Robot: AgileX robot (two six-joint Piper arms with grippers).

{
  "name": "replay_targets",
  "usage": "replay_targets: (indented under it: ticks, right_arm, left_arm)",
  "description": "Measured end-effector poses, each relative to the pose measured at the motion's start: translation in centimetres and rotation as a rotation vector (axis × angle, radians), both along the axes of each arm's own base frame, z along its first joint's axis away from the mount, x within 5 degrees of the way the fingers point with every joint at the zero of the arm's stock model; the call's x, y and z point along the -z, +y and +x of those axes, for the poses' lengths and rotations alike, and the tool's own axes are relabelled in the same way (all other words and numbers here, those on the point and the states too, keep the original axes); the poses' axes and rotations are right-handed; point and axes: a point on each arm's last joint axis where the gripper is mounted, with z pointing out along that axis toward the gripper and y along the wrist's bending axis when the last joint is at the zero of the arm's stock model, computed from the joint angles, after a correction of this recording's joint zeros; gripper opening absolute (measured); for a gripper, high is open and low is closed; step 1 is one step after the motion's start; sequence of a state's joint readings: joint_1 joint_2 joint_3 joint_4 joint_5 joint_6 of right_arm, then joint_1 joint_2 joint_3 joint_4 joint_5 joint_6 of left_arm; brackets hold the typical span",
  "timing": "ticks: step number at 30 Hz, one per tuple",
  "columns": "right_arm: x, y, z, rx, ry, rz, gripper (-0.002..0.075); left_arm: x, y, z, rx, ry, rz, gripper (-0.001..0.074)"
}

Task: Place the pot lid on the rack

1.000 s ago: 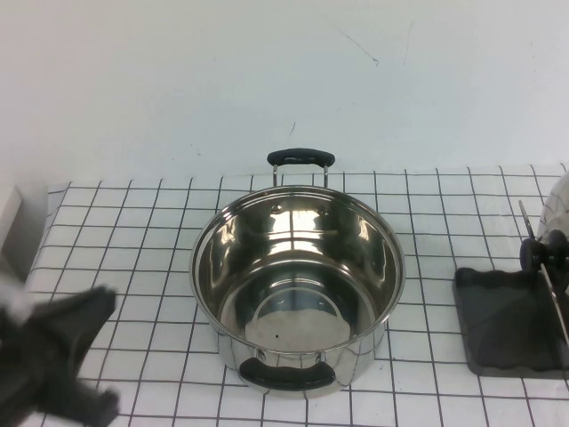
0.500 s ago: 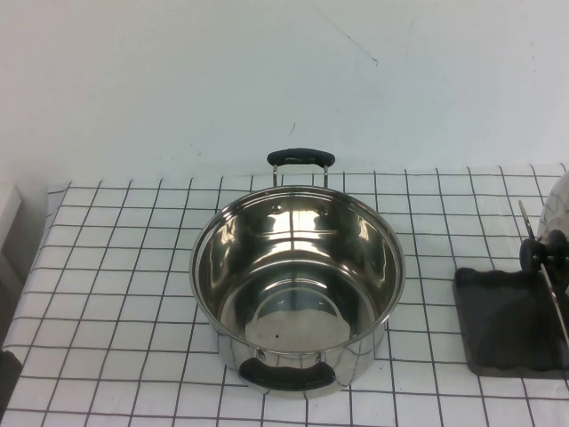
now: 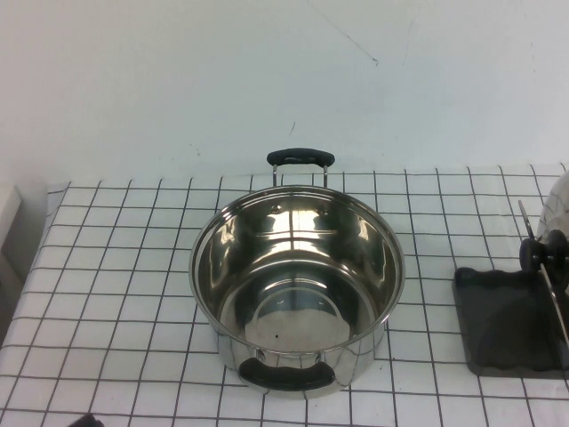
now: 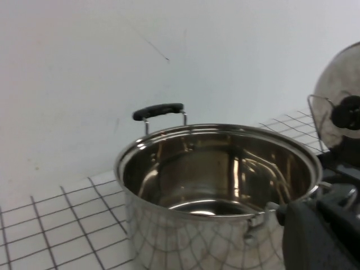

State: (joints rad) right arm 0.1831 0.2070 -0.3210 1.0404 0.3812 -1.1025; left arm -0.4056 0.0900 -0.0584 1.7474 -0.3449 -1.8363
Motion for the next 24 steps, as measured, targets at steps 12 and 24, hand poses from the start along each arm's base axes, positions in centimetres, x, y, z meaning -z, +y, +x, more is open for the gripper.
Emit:
replay_targets:
  ticks: [12, 24]
  right_arm:
    - [1.6, -1.5, 1.3, 0.197, -0.071, -0.055, -0.0001]
    - [7.0, -3.8, 0.9, 0.477, 0.049, -0.115, -0.0001]
  left_arm:
    - [0.6, -1.2, -1.3, 0.194, 0.031, 0.032, -0.0002]
    - [0.9, -2.0, -2.5, 0.346, 0.054, 0.061, -0.0002]
